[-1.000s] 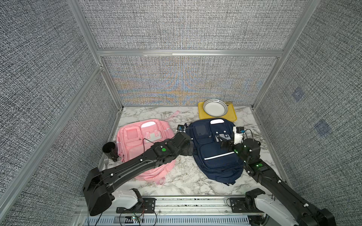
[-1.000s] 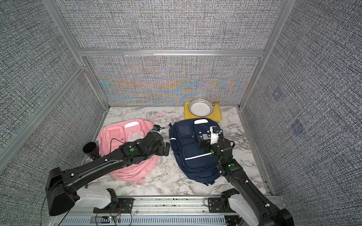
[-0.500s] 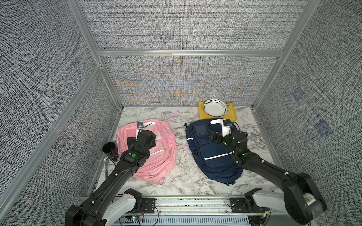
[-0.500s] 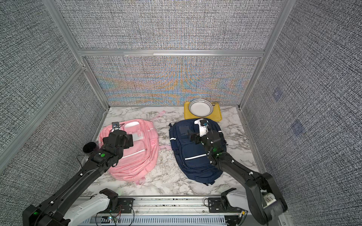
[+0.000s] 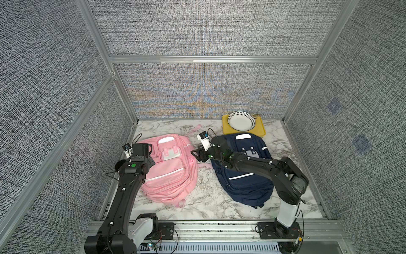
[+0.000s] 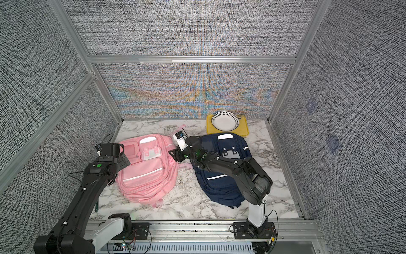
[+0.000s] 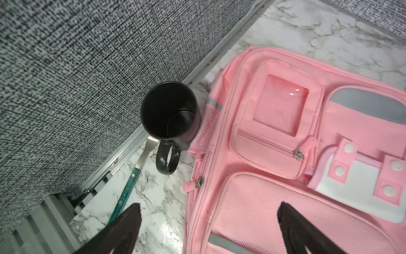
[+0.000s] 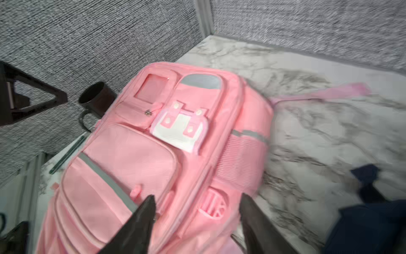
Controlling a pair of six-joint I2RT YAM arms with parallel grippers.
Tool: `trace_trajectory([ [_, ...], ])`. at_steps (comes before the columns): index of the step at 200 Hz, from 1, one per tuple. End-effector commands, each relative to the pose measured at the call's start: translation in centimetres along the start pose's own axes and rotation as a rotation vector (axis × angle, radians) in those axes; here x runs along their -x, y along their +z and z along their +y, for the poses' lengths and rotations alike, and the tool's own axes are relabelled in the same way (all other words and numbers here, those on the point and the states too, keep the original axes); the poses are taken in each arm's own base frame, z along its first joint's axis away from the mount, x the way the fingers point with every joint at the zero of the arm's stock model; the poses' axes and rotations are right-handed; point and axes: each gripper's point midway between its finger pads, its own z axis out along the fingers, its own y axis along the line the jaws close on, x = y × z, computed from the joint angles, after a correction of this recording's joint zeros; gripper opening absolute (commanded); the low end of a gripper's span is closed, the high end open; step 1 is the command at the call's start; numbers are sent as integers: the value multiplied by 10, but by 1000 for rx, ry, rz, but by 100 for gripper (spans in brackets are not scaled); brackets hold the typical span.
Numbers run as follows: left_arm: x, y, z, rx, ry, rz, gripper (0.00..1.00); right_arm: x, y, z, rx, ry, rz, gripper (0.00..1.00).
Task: Zip up the backpack
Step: Move the backpack to the center of the board.
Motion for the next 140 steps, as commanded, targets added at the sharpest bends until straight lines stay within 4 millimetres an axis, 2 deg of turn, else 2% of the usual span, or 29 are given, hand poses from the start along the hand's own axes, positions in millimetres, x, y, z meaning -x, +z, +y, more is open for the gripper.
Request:
trace_trajectory([
  [1, -13, -3, -12, -98, -23, 72, 97, -37, 7, -13, -17, 113, 145, 54],
  [30, -27, -3, -17, -150, -19, 104, 96, -66, -1, -26, -9, 229, 234, 55],
  [49, -34, 1, -20, -165, -11, 132, 96, -88, 3, -30, -15, 251, 342, 58],
  [63, -36, 2, -23, -176, -10, 143, 96, -98, 7, -29, 5, 283, 401, 59],
  [90, -34, -1, -25, -194, -10, 136, 96, -98, 13, -26, 26, 336, 421, 59],
  [121, -36, 2, -30, -209, 9, 155, 96, -114, 25, -31, 4, 392, 472, 59],
  [140, -39, 5, -32, -212, 15, 169, 96, -114, 33, -28, 4, 389, 483, 59],
])
